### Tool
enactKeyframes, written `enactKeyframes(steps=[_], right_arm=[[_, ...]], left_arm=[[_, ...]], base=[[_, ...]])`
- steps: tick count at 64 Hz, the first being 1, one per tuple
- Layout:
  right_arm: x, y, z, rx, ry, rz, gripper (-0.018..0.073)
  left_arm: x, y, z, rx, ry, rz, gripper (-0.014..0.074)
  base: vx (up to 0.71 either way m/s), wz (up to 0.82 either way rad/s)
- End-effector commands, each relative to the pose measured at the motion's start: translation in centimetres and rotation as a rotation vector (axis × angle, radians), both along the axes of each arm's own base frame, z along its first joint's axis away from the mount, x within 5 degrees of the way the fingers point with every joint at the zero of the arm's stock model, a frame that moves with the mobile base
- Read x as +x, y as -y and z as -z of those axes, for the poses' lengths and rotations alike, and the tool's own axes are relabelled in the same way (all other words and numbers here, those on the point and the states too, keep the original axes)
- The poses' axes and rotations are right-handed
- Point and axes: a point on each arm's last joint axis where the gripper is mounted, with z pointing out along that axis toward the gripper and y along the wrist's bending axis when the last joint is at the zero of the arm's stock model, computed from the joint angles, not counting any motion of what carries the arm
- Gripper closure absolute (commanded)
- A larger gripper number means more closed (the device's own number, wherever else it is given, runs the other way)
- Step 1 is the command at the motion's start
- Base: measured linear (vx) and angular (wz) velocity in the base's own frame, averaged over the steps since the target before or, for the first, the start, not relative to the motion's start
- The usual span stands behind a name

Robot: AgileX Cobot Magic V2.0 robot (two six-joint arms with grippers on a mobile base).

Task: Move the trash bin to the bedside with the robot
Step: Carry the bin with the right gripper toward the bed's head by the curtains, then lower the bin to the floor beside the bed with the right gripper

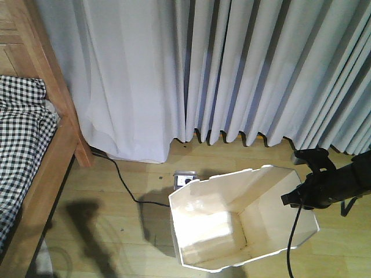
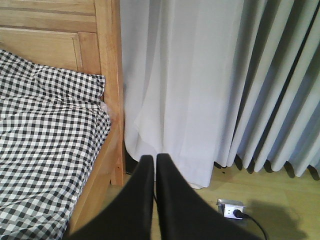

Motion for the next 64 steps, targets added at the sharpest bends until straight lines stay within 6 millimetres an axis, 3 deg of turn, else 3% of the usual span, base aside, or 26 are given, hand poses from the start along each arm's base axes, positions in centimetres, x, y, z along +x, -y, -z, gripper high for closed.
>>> enactKeyframes(steps=[1,37,64], right_arm=[[0.9,-1.1,-2.4,0.146,0.059,0.010,0.0562],[1.0,-1.0,-2.4,0.149,0.059,0.040,0.0562],[5.0,0.1,3.1,0.141,0.006,0.119,0.0561]], left_arm=[[0.1,0.0,-0.5,0.004,0.077,0.004,0.0603],[0.1,0.0,-0.5,0.004,0.077,0.004,0.0603],[0.1,0.0,-0.5,0.004,0.077,0.004,0.0603]], base=[[0.00,0.00],[0.00,-0.01],[0.00,0.00]])
